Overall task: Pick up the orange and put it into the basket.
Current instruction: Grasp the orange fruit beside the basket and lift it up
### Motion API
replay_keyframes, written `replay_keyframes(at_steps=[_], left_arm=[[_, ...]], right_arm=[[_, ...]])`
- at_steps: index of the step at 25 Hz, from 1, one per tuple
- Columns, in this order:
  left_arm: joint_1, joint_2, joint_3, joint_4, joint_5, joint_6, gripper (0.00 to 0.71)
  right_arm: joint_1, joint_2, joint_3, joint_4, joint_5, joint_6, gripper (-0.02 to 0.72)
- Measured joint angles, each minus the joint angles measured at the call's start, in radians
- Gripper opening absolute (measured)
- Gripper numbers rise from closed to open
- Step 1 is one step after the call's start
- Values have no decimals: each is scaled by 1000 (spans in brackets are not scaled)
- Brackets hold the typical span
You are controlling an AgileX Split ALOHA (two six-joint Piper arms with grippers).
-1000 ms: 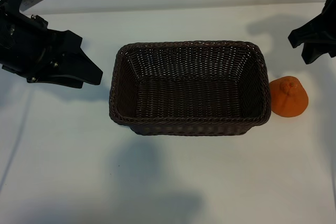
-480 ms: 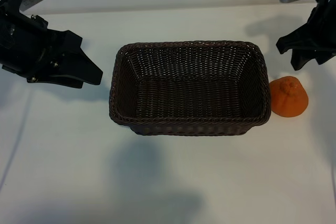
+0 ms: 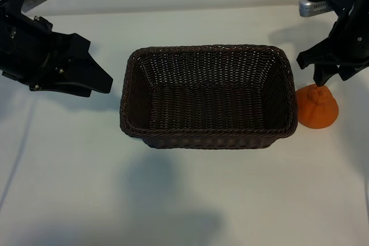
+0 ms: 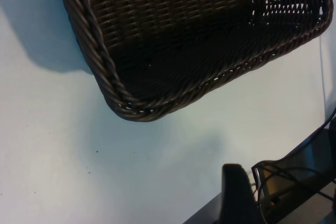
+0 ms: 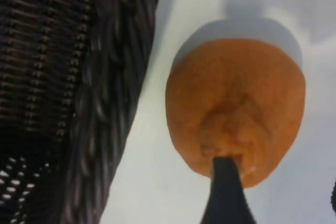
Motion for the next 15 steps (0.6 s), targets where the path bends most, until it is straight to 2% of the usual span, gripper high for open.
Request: replay_keyframes(at_steps=[15], left_arm=[[0,0,0,0,0,0,467]], right_arm=[[0,84,17,13,-34,2,470]])
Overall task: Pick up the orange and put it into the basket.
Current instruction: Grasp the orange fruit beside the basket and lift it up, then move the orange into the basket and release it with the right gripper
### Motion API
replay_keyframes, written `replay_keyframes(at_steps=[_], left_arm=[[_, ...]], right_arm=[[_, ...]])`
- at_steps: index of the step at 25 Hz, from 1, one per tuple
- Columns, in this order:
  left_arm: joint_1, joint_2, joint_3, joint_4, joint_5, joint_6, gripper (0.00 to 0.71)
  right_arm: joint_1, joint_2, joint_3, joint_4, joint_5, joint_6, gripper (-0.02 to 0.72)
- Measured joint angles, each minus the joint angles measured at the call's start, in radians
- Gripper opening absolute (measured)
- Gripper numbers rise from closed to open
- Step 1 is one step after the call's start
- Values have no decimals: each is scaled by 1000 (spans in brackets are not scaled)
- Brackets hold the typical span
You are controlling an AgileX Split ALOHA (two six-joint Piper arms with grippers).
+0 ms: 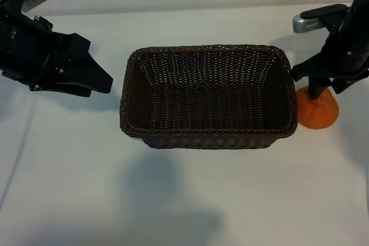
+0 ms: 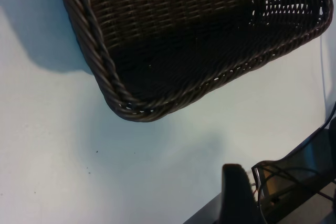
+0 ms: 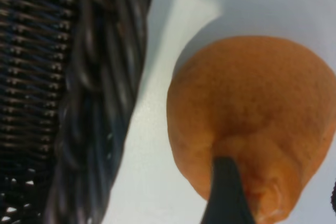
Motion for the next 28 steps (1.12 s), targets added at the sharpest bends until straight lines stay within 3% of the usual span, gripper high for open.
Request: replay_keyframes(at_steps=[9,11,14,15,28], left_arm=[[0,0,0,0,-2,0,467],[0,0,0,0,-2,0,467],[0,0,0,0,-4,0,467],[0,0,0,0,-5,0,467],[0,0,0,-19,-10,0,467]], right_arm=[[0,56,0,5,-4,0,453],[0,57,0,5,1,0,374],[0,57,0,-8,13,0,150],[0,57,0,-13,20,0,106],[0,-62,-21,-52,91,1,93]])
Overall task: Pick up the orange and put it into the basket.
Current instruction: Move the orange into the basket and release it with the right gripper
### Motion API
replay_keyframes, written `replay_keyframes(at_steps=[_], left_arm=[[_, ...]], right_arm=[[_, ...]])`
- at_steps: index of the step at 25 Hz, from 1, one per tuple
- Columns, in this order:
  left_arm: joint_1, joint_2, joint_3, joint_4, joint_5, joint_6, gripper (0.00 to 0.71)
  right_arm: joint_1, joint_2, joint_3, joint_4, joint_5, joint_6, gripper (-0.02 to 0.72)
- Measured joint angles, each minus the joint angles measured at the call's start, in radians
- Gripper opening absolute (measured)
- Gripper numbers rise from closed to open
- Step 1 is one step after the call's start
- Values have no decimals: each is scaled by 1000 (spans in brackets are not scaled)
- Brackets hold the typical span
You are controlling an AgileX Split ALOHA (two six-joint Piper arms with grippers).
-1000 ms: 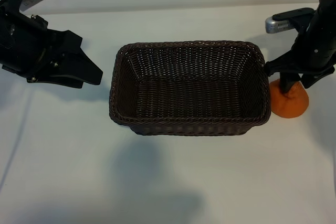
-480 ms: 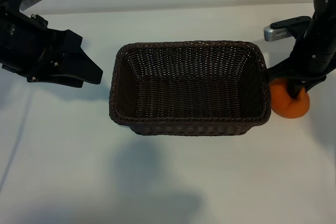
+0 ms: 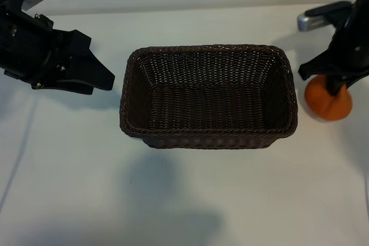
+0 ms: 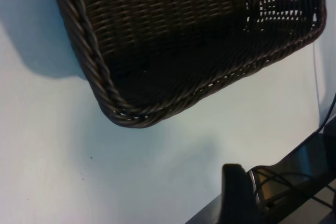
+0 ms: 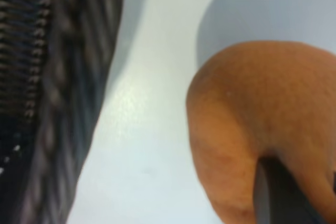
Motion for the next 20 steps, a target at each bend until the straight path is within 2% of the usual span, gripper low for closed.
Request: replay_keyframes(at_steps=[13,20], left_arm=[[0,0,0,0,0,0,467],[0,0,0,0,0,0,467]], right_arm=[[0,-245,-2,-1,92,1,93],[0,-300,-2,5,95,1,92]])
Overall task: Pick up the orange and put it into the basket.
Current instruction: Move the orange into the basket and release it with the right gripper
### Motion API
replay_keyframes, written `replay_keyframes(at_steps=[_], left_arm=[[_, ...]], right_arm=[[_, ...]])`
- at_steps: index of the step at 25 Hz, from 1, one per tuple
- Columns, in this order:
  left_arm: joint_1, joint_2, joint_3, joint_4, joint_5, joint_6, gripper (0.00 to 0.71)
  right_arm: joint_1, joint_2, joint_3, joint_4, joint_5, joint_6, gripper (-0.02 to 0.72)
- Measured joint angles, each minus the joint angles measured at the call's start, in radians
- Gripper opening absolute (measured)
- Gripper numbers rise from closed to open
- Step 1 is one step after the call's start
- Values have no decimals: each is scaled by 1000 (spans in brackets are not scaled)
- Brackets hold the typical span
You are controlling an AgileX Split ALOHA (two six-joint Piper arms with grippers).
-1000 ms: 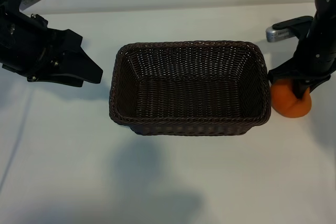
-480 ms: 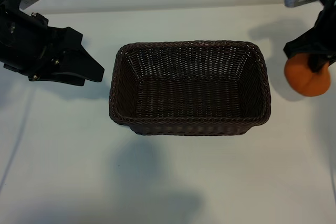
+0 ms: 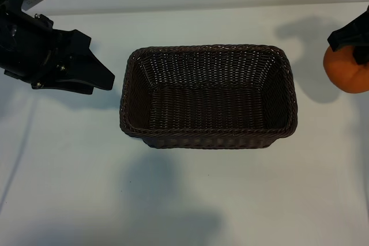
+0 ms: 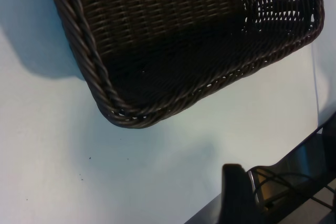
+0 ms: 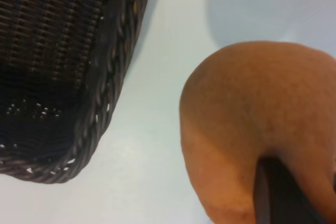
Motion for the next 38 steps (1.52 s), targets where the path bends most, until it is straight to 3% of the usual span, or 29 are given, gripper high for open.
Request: replay_keyframes(at_steps=[14,23,29,38], left_arm=[[0,0,0,0,0,0,467],[0,0,0,0,1,0,467],[0,0,0,0,1,0,467],[0,0,0,0,3,0,467]], right_arm=[[23,0,0,170,-12,-43,91],[244,26,-46,182,-112,-20,91],[381,106,-120,182,-135,-3,91],[438,164,-159,159,-132,-1,91]])
